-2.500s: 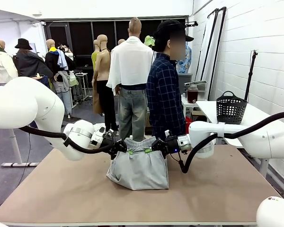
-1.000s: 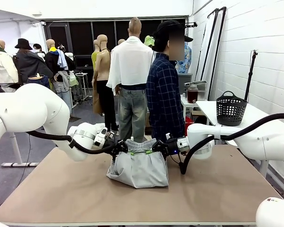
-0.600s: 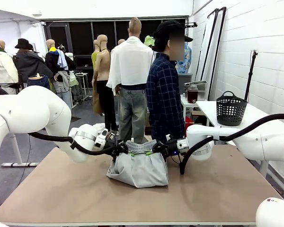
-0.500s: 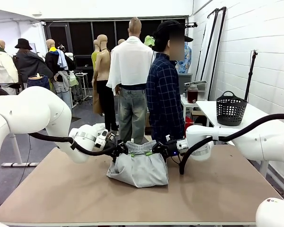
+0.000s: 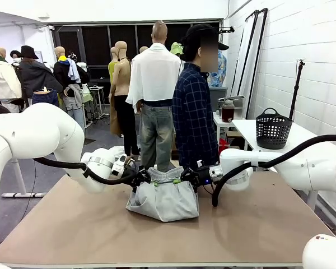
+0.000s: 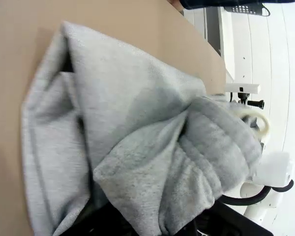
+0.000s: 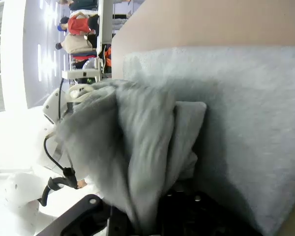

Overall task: Fold the training pants.
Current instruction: Fold the Training pants in half.

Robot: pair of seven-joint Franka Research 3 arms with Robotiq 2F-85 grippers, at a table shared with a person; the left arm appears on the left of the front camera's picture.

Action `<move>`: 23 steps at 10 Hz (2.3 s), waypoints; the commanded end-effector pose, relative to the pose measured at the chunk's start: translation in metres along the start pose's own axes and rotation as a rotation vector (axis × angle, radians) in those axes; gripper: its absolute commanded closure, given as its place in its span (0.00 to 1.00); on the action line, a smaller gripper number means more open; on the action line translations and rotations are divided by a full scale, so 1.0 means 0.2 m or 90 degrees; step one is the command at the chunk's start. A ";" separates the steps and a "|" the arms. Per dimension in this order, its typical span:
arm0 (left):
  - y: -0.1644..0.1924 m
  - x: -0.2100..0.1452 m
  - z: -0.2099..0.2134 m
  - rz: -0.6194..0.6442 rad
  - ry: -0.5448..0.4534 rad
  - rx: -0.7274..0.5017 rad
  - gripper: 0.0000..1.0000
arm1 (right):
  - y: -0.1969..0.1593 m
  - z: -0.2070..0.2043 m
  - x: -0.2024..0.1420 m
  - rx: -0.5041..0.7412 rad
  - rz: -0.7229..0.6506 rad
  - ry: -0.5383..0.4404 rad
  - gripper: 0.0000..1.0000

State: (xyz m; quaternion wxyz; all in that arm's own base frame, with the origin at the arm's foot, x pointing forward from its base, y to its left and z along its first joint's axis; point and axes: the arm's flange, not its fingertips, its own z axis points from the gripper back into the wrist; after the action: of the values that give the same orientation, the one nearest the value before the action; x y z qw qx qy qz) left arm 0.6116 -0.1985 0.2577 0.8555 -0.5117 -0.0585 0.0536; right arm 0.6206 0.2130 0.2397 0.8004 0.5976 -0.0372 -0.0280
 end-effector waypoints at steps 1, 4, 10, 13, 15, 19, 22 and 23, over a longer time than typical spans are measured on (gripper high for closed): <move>0.07 0.04 0.12 0.014 -0.036 0.013 0.60 | -0.02 0.10 0.04 -0.029 -0.021 -0.034 0.40; 0.07 0.01 0.19 0.019 -0.048 0.004 0.01 | -0.01 0.19 0.02 -0.041 -0.023 -0.043 0.00; 0.09 -0.13 0.48 0.004 -0.125 -0.005 0.00 | 0.09 0.37 -0.01 -0.063 0.017 -0.076 0.00; 0.04 -0.20 0.57 -0.025 -0.158 -0.009 0.00 | 0.17 0.39 -0.03 -0.067 0.043 -0.075 0.00; 0.01 -0.22 0.58 -0.035 -0.178 0.028 0.00 | 0.18 0.38 -0.02 -0.080 0.050 -0.068 0.00; 0.02 -0.16 0.58 -0.014 -0.138 -0.006 0.00 | 0.17 0.39 0.01 -0.062 0.048 -0.066 0.00; 0.02 -0.16 0.58 -0.014 -0.138 -0.006 0.00 | 0.17 0.39 0.01 -0.062 0.048 -0.066 0.00; 0.02 -0.16 0.58 -0.014 -0.138 -0.006 0.00 | 0.17 0.39 0.01 -0.062 0.048 -0.066 0.00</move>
State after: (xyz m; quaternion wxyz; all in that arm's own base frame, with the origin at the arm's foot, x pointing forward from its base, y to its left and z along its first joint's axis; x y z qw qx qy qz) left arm 0.5585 -0.1026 0.3069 0.8456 -0.5000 -0.1587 0.0986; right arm 0.6154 0.1464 0.2937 0.8275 0.5515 -0.1012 -0.0300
